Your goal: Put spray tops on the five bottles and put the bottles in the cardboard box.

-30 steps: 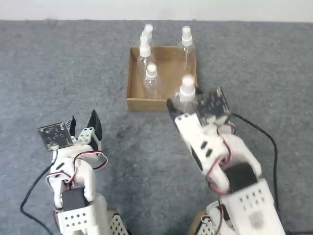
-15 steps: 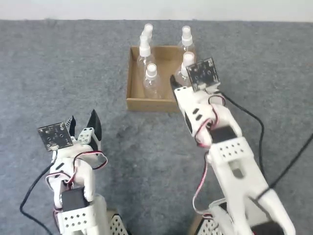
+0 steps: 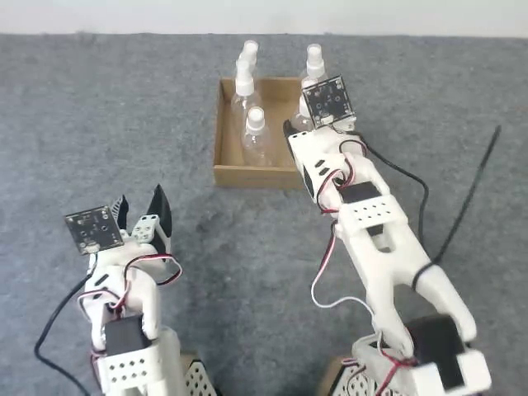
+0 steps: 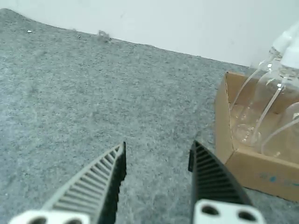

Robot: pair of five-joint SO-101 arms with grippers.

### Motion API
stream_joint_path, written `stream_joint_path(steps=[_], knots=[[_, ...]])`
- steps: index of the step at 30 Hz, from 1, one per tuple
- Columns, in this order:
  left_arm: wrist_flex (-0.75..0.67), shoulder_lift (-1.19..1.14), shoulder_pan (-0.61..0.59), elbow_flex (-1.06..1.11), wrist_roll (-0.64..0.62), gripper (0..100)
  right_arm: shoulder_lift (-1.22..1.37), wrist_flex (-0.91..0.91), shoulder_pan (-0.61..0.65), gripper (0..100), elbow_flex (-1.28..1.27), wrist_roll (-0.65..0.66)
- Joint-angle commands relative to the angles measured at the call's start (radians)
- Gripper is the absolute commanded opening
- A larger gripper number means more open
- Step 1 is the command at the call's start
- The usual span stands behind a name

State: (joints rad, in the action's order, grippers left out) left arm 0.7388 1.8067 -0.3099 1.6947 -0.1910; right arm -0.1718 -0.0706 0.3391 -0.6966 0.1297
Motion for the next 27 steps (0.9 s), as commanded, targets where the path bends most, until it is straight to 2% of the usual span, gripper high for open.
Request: stream_joint_path(steps=[1, 10, 24, 27], knots=[[-0.032, 0.012, -0.003, -0.01, -0.011, 21, 0.022, 0.067, -0.012, 0.6, 0.077, 0.012], [-0.034, 0.012, -0.003, -0.01, -0.011, 21, 0.136, 0.151, -0.013, 0.7, 0.08, 0.014], [-0.032, 0.012, -0.003, -0.01, -0.011, 21, 0.185, 0.142, -0.012, 1.2, 0.081, 0.02], [-0.032, 0.012, -0.003, -0.01, -0.011, 21, 0.185, 0.14, -0.012, 6.1, 0.081, 0.015]])
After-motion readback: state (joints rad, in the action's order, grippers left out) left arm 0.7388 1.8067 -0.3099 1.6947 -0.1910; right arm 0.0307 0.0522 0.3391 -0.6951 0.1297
